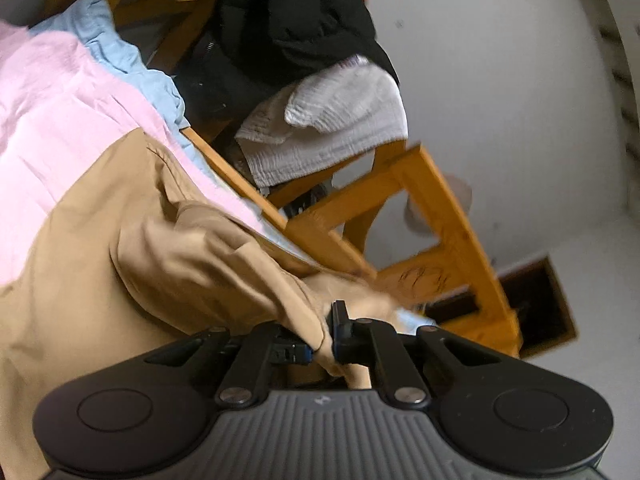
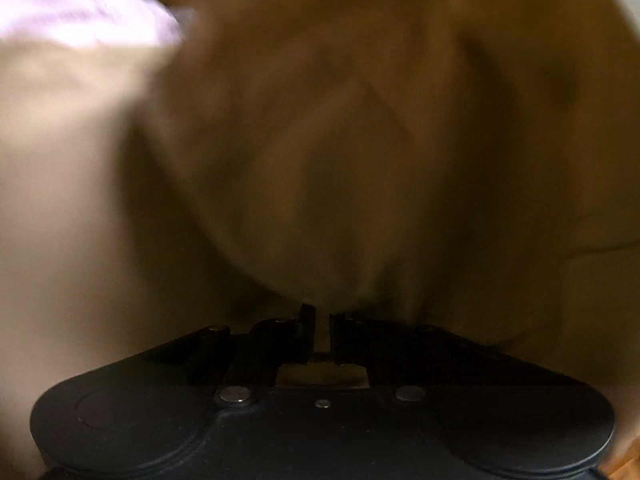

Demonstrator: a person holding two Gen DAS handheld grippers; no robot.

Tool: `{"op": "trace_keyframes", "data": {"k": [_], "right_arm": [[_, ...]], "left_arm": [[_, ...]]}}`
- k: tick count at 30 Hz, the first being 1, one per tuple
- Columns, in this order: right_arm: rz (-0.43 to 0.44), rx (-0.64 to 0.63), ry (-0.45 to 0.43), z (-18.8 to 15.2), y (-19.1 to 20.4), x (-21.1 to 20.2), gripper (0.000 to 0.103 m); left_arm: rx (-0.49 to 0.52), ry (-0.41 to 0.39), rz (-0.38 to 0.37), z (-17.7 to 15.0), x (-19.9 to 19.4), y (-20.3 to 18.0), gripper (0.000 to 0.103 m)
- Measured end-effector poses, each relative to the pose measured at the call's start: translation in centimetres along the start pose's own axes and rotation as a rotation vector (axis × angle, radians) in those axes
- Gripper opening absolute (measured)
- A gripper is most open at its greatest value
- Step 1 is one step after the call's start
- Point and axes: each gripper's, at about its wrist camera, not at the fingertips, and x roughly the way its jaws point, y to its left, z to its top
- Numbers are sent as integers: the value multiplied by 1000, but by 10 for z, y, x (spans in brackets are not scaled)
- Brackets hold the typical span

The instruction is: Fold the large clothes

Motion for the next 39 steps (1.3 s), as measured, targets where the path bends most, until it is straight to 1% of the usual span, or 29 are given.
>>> {"op": "trace_keyframes", "data": {"k": [2,4,6,8,9,10,12,14,15,17,18,19,20,21,22,23,24,26,28,29,30,31,32,33,34,35,37,39], "right_arm": [[-5,-83,-4,-9,-4,6,6],[30,-162,-33,-26,-4,-6,6],[56,-271,-73,-51,1,-29,7],[81,-342,-109,-75,0,-55,10],[89,-373,-127,-86,-3,-70,10],[100,-392,-140,-97,-7,-82,11],[108,-405,-135,-114,-19,-96,12],[84,-387,-94,-126,-33,-97,12],[68,-348,-57,-131,-43,-94,12],[33,-241,27,-137,-64,-85,13],[19,-162,75,-139,-77,-80,14],[23,-53,128,-141,-93,-76,15],[39,74,176,-144,-110,-72,16],[58,211,217,-144,-127,-70,16],[86,370,250,-147,-145,-70,17],[143,538,271,-154,-162,-71,23],[234,725,289,-163,-178,-75,32],[359,961,285,-179,-195,-87,43],[462,1095,267,-176,-201,-90,49],[509,1146,271,-178,-200,-93,55],[551,1203,289,-179,-200,-89,58],[580,1256,314,-180,-202,-87,58],[599,1307,331,-177,-193,-91,58],[613,1370,345,-179,-193,-86,58],[614,1435,360,-183,-193,-82,58],[603,1490,372,-187,-192,-79,59],[559,1574,398,-191,-189,-76,58],[526,1658,432,-198,-186,-62,52]], "left_arm": [[38,24,-11,-10,-2,12,8],[57,54,-17,-19,-4,22,8],[96,83,-7,-26,-6,29,8],[138,106,-7,-31,-9,31,8],[159,119,-6,-34,-10,31,8],[175,133,0,-39,-10,31,8],[194,163,6,-53,-9,36,8],[190,206,39,-71,0,45,8],[192,222,61,-77,5,49,9],[227,238,118,-87,15,55,10],[226,238,127,-91,16,57,11],[218,237,126,-92,14,58,14],[219,236,127,-93,11,57,20],[228,236,129,-93,7,55,29],[239,241,133,-94,2,53,36],[257,248,139,-93,-4,50,45],[281,247,141,-95,-13,48,46],[319,225,132,-96,-30,48,48],[311,163,154,-87,-45,51,48],[285,127,176,-80,-47,54,48],[244,87,196,-70,-48,58,49],[202,50,217,-61,-46,61,48],[160,7,249,-52,-43,65,48],[123,-29,277,-44,-38,68,45],[97,-40,297,-37,-32,70,44],[70,-30,321,-28,-21,74,43],[45,2,351,-16,-5,79,38],[32,10,345,-10,7,79,37]]}}
